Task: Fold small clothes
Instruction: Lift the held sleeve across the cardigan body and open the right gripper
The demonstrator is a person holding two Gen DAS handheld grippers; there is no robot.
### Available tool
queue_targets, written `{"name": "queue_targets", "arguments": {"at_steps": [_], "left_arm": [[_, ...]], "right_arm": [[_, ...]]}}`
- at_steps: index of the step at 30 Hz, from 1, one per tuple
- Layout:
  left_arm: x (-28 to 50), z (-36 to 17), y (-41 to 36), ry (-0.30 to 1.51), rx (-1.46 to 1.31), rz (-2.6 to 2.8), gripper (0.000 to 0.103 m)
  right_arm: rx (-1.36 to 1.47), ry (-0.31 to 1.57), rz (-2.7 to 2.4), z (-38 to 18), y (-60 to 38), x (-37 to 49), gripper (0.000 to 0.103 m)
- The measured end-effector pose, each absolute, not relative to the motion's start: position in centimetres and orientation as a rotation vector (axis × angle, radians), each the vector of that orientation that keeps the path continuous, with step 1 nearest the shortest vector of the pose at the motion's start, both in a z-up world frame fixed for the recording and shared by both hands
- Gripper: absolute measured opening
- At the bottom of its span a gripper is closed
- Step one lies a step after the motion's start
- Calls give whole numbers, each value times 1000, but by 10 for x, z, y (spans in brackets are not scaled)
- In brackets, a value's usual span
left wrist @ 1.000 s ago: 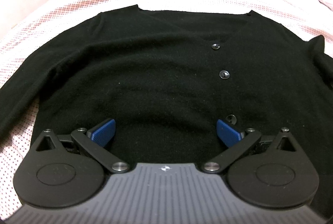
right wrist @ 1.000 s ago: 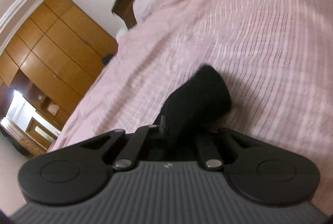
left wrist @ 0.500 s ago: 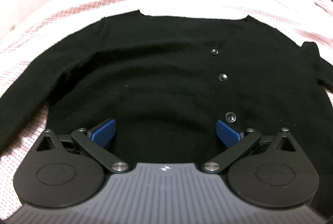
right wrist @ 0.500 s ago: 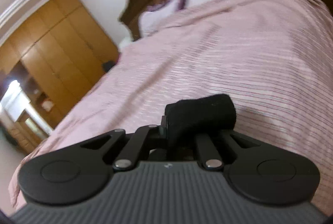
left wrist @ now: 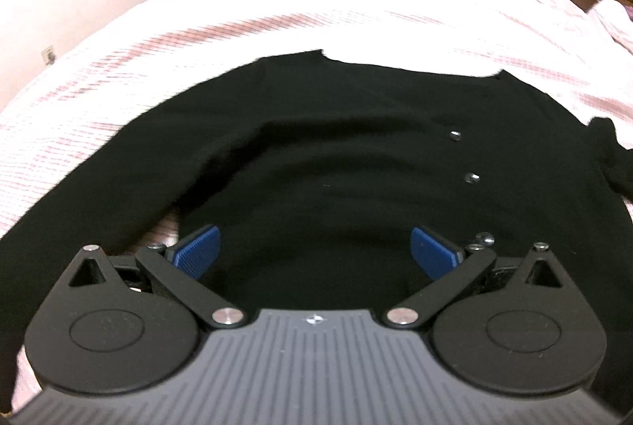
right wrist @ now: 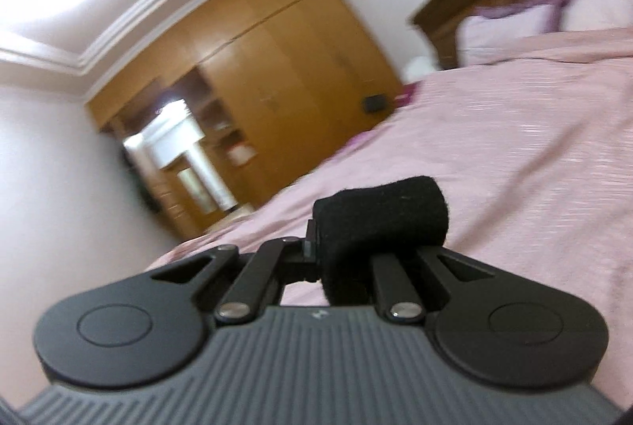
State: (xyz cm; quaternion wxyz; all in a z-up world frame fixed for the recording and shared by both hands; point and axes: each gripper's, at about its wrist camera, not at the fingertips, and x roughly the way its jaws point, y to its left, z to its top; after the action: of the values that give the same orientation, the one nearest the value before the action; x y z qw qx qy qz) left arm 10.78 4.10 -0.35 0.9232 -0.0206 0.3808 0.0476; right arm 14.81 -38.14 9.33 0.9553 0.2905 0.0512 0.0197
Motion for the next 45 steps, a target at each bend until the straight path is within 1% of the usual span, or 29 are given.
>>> {"name": "queue_targets", "arguments": {"at_steps": [4,9,12,19,24,25,26,27,28,29,30,31,38,45], "left_arm": [[101,5,62,757,-43,141,103],[92,11,89,736,-55,196,103],[86,10,104,736,-75,221,103],[81,2,125,743,-99,251,103],[82,1,129,741,-116,248,103],[82,1,129,738,-117,244,103],[83,1,127,738,-115,239,103],[84,1,126,737,-113,235,103],[86,1,125,737,-112,231,103],[87,1,123,737,-109,226,103],[88,1,121,736,-108,221,103],[89,2,120,735,-108,215,103],[102,11,91,714,-82,136,103],[121,18,41,700,-44,6,103]], "right_arm": [[544,108,167,107,-331,160,7],[510,166,317,100,-268,174,7],[462,237,393,85,-222,176,7],[335,473,504,25,-147,187,8],[320,654,537,-14,-121,189,12],[323,681,536,-21,-116,183,22],[329,691,552,-26,-117,178,39],[336,683,579,-26,-117,174,46],[334,672,599,-24,-118,168,59],[324,667,607,-20,-120,164,71],[316,661,612,-17,-124,162,74],[313,654,616,-12,-129,159,74],[341,624,581,2,-182,131,74],[307,568,363,9,-244,110,74]]}}
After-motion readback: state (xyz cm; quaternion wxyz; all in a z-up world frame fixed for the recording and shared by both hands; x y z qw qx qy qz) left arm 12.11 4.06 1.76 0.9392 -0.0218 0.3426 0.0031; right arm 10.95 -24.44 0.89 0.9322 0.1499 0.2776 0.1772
